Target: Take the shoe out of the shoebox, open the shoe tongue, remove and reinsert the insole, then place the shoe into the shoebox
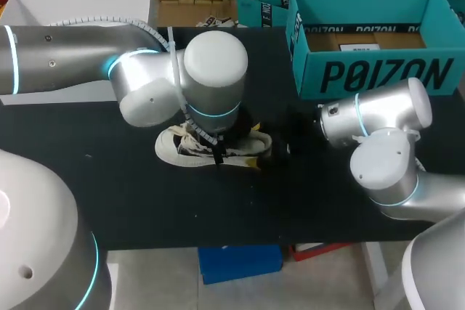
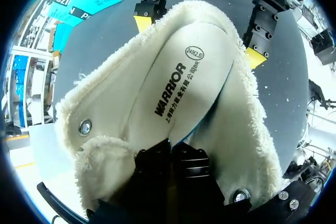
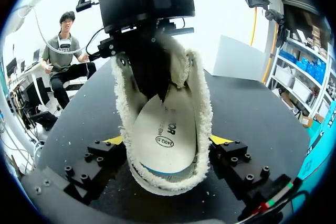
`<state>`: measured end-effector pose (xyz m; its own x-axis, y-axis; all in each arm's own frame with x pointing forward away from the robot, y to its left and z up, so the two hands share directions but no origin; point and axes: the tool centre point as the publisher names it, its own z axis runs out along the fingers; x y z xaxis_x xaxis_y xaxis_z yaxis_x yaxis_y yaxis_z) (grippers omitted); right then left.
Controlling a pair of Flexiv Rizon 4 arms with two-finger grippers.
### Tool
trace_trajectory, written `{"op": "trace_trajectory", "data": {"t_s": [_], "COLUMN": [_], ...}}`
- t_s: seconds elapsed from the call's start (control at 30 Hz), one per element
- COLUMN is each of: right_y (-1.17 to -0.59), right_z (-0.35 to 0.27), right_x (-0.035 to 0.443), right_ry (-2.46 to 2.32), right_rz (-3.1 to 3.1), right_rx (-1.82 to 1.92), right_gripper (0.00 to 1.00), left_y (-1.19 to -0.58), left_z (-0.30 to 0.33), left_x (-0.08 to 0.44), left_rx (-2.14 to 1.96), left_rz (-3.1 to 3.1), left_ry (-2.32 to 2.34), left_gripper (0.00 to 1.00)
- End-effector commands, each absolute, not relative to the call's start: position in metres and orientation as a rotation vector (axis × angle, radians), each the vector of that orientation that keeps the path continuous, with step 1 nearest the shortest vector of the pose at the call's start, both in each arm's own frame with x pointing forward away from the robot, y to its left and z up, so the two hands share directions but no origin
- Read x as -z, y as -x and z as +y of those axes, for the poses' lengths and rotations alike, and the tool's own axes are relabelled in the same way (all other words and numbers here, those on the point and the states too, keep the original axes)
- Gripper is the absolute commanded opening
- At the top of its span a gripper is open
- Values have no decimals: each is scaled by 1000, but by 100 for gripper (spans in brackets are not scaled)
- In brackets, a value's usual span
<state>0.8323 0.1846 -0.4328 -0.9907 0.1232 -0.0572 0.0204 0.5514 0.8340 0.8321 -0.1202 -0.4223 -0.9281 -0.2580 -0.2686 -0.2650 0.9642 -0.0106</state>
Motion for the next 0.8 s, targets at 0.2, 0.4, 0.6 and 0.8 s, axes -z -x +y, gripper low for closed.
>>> {"op": "trace_trajectory", "data": {"t_s": [0.2, 0.4, 0.6, 0.8], "right_y": [-831, -831, -831, -831], "right_z": [180, 180, 180, 180], "right_x": [435, 435, 435, 435], "right_ry": [-126, -126, -126, -126], "right_rz": [2672, 2672, 2672, 2672], "right_rx": [-1429, -1429, -1429, -1429], "right_gripper": [0, 0, 0, 0], "left_y": [-843, -844, -842, -840], "left_z": [-97, -99, -100, -102], "left_x": [422, 411, 405, 405], "left_rx": [158, 213, 248, 256], "left_rz": [2865, 2880, 2888, 2897], "left_ry": [392, 387, 381, 375], "left_gripper": [0, 0, 0, 0]}}
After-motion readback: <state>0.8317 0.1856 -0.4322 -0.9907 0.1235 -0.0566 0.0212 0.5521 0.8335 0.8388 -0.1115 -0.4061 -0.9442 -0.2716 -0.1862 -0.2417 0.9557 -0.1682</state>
